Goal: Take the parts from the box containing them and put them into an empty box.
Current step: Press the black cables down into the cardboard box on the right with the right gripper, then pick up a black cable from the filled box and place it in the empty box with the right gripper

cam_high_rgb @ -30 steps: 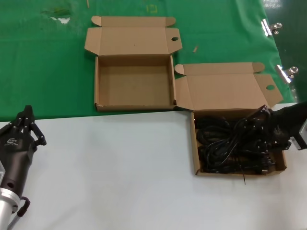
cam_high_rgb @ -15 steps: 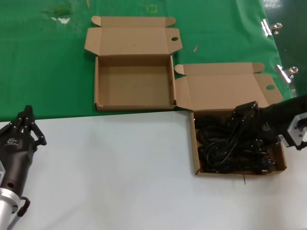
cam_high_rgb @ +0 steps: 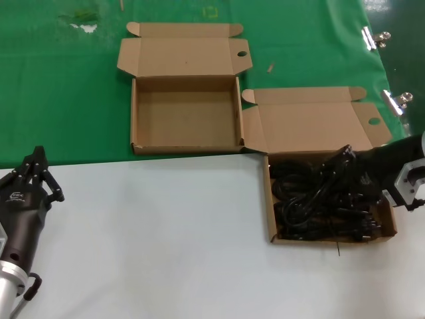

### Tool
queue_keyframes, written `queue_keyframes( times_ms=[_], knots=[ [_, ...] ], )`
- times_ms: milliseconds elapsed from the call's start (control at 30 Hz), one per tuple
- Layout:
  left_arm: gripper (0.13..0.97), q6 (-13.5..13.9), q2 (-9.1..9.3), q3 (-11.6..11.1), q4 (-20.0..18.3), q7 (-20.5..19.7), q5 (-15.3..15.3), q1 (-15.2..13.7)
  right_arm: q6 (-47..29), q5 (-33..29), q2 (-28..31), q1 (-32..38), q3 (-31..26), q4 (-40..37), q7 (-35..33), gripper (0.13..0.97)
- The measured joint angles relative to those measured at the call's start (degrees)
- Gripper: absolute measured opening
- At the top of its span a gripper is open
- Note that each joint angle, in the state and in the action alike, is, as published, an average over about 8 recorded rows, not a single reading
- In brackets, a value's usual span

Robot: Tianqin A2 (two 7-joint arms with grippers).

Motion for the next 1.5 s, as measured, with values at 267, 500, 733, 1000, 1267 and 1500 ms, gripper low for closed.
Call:
queue_keyframes(
  times_ms=[267,500,733,1000,1267,1500],
  knots=[
    [0.14,0.0,0.0,0.0,0.0,0.0,0.0,0.0,0.38,-0.11,-0.26,0.21,0.19,-2.33,-1.34,0.352],
    [0.14,0.0,0.0,0.0,0.0,0.0,0.0,0.0,0.21,0.26,0.11,-0.09,0.72,-2.15,-0.95,0.25],
    [0.14,0.0,0.0,0.0,0.0,0.0,0.0,0.0,-0.83,1.33,1.61,-1.45,1.62,2.88,3.82,0.204],
    [0.14,0.0,0.0,0.0,0.0,0.0,0.0,0.0,-1.89,2.7,3.87,-2.99,2.7,12.9,16.79,0.192],
    [0.14,0.0,0.0,0.0,0.0,0.0,0.0,0.0,1.52,1.29,4.11,-3.23,2.82,21.91,31.74,0.192],
    [0.14,0.0,0.0,0.0,0.0,0.0,0.0,0.0,7.75,-3.19,1.43,-2.39,1.37,26.1,43.82,0.192]
  ],
)
